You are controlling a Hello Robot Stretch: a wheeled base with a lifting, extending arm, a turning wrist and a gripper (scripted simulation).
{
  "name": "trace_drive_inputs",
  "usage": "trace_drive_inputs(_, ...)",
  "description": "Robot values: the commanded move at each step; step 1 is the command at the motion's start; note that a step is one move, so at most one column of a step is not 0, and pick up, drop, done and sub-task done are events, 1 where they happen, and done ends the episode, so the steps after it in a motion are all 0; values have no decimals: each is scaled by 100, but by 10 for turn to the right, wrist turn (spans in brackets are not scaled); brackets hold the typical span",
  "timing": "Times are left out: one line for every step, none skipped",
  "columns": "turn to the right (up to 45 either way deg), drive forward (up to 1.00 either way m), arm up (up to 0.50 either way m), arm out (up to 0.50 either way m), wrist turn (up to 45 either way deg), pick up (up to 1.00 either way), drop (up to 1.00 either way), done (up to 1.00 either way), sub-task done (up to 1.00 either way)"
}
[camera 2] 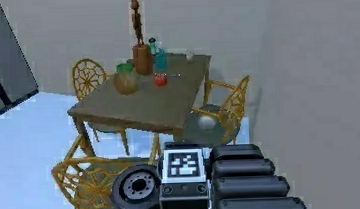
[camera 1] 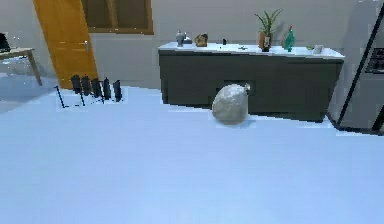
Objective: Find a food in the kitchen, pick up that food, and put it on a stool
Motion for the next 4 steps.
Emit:
trace_drive_inputs(0, 100, 0, 0, 0, 0, 0, 0, 0)
trace_drive_inputs(-60, 0, 0, 0, 0, 0, 0, 0, 0)
trace_drive_inputs(0, 30, 0, 0, 0, 0, 0, 0, 0)
trace_drive_inputs(-150, 0, 0, 0, 0, 0, 0, 0, 0)
